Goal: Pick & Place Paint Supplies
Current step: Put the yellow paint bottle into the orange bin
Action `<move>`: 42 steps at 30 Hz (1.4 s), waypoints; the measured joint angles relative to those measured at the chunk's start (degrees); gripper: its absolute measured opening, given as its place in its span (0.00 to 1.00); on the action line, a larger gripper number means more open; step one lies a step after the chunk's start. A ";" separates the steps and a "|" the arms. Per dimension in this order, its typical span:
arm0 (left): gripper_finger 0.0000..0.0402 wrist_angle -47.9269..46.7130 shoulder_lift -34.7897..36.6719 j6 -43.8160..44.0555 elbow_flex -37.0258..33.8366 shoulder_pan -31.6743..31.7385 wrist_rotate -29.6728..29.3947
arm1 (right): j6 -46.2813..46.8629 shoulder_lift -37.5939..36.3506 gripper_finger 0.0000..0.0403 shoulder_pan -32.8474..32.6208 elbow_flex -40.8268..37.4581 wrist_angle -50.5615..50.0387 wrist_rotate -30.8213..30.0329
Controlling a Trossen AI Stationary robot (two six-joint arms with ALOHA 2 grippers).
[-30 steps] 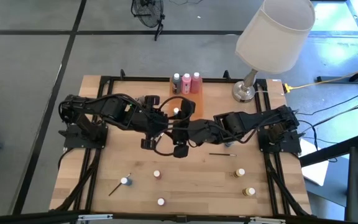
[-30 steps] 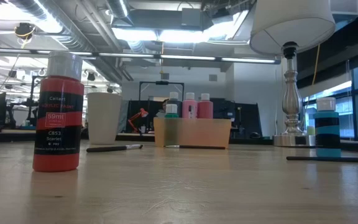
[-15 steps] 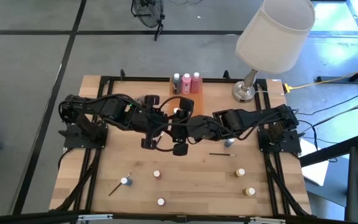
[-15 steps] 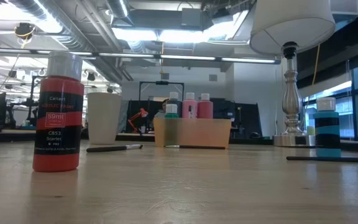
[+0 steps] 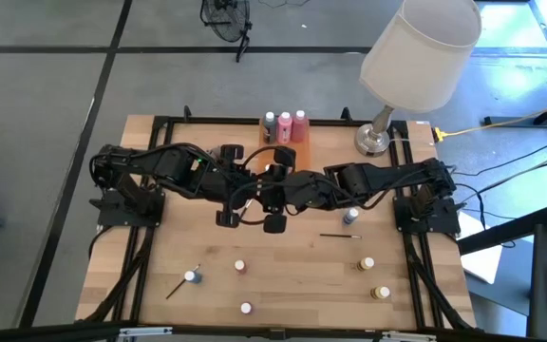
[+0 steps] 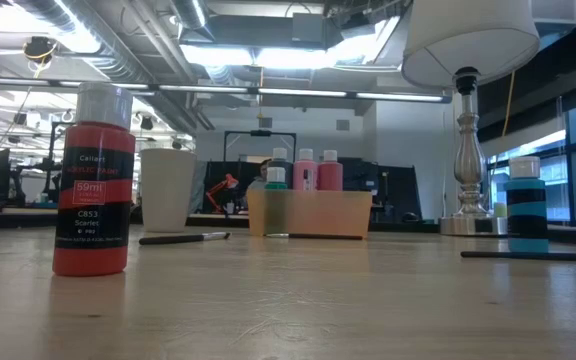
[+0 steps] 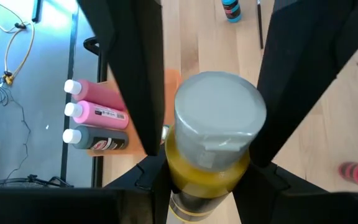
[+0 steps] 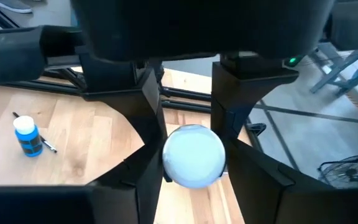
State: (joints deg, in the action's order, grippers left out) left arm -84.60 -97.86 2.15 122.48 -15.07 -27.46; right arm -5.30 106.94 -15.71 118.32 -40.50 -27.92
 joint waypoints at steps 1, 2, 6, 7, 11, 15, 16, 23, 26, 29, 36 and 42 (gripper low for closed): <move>0.32 0.00 0.00 0.00 0.00 0.00 0.04 | 0.36 0.00 0.42 0.09 0.00 -0.18 0.46; 0.32 0.00 0.00 0.00 0.00 0.00 0.17 | 0.74 0.00 0.41 0.29 0.00 -0.28 0.80; 0.32 -0.03 -0.02 0.37 0.00 0.03 0.38 | 1.64 -0.02 0.36 0.49 0.04 -0.68 1.03; 0.32 -0.05 -0.02 0.47 0.00 0.06 0.36 | 1.64 -0.02 0.35 0.49 0.04 -0.68 0.96; 0.32 -0.04 -0.02 0.44 0.00 0.04 0.35 | 1.66 -0.04 0.32 0.47 0.04 -0.71 0.96; 0.32 -0.04 -0.02 0.31 0.00 0.04 0.26 | 1.69 -0.04 0.32 0.47 0.04 -0.78 0.98; 0.32 -0.02 -0.02 0.28 0.00 0.02 0.25 | 1.71 -0.04 0.32 0.47 0.04 -0.78 0.98; 0.32 0.00 -0.02 0.02 0.00 0.70 0.31 | 1.83 -0.04 0.31 0.49 0.04 -0.90 1.02; 0.34 0.10 -0.02 0.02 0.00 0.70 0.28 | 1.82 -0.07 0.31 0.49 0.04 -0.91 1.05; 0.38 0.38 -0.02 -0.25 -0.02 0.70 0.17 | 1.88 -0.09 0.31 0.49 0.04 -1.06 1.07; 0.50 1.35 -0.02 -2.47 0.00 0.43 -1.96 | 2.08 -0.09 0.31 0.51 0.04 -1.74 1.17; 0.57 1.39 0.16 -2.27 -0.02 0.16 -4.51 | 2.25 -0.09 0.31 0.56 0.04 -1.95 0.28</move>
State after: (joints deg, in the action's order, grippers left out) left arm -83.20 -97.71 -0.12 122.46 -14.91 -31.97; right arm -3.05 106.85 -15.16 118.37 -42.45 -27.63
